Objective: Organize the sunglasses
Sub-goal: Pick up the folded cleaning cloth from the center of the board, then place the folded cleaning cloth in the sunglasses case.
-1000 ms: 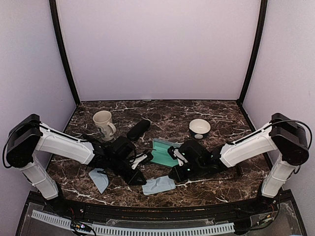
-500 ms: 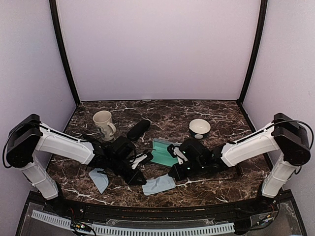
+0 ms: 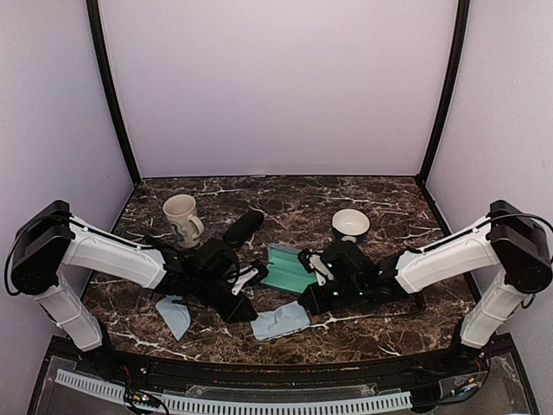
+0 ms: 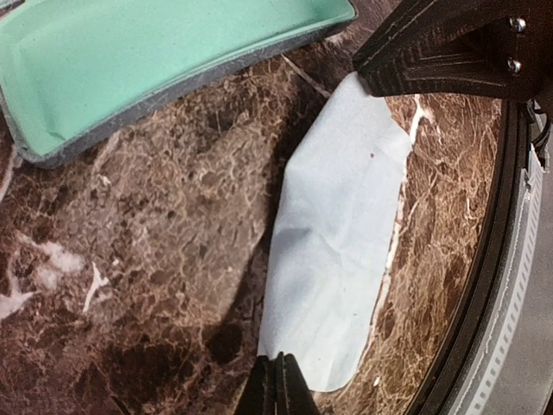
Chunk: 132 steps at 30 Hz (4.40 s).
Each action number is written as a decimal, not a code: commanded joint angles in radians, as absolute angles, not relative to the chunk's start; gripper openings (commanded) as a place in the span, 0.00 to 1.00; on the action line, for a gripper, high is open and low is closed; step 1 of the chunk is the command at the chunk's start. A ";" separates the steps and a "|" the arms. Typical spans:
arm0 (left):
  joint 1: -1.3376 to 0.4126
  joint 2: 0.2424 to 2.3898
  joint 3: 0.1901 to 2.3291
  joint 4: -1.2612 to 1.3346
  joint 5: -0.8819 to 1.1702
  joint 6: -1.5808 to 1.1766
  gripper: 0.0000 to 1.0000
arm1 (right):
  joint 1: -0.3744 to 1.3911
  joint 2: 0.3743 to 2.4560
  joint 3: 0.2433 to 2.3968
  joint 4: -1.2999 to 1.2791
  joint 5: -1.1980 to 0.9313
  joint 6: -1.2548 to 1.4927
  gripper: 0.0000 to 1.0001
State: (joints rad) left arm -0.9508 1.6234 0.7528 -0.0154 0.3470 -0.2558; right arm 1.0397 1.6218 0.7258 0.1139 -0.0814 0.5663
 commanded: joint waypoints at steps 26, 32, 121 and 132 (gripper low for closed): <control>-0.874 1.743 1.035 -0.050 0.282 -0.075 0.00 | 0.970 1.476 0.651 0.175 0.059 0.570 0.00; -0.847 1.801 1.114 -0.075 0.275 -0.046 0.00 | 0.941 1.481 0.665 0.172 0.079 0.543 0.00; -0.805 1.910 1.247 -0.137 0.263 -0.044 0.00 | 0.917 1.612 0.784 0.121 0.168 0.411 0.00; -0.805 1.891 1.240 -0.134 0.265 -0.049 0.00 | 0.917 1.604 0.777 0.141 0.181 0.408 0.00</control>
